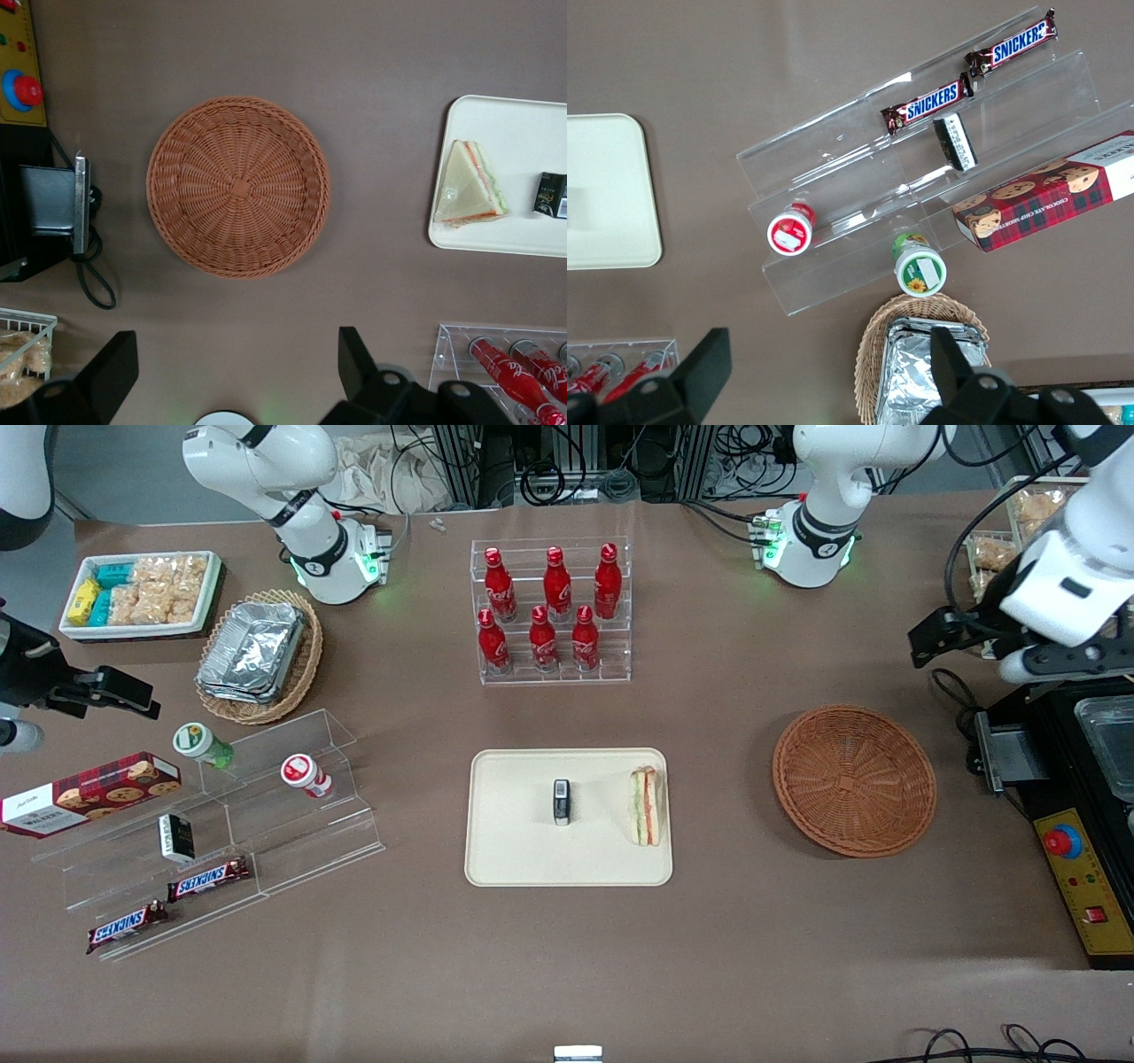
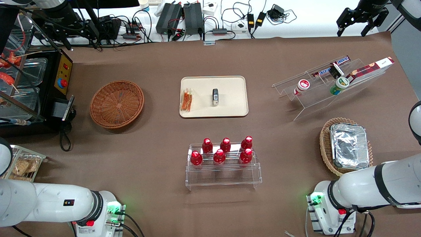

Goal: Place sandwich from basket to tray

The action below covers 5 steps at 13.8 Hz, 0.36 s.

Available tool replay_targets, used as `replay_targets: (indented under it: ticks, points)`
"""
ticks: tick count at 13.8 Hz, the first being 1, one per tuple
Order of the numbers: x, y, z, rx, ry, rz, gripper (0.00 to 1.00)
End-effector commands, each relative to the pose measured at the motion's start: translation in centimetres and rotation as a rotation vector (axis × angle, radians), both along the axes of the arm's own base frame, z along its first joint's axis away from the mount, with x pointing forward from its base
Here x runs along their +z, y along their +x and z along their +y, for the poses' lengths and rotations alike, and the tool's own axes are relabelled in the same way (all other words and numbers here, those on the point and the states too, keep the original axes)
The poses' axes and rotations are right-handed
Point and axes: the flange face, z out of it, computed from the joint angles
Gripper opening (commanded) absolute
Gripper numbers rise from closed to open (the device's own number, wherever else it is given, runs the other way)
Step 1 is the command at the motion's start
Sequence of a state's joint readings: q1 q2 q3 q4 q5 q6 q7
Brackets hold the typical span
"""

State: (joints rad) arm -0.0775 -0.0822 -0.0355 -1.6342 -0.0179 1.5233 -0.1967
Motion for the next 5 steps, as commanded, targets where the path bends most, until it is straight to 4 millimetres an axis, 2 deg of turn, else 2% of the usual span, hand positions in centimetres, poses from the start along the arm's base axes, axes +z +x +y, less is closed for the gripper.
replay_targets:
  ticks: [1,3,5]
  points:
    - [0.2,0.0,-0.6,-0.013,-0.017,-0.007,1.0]
    - [1.1,1.3,-0.7,-0.009,-0.018,-0.027,1.0]
    - [1.5,1.3,-0.8,-0.006,-0.017,-0.035,1.0]
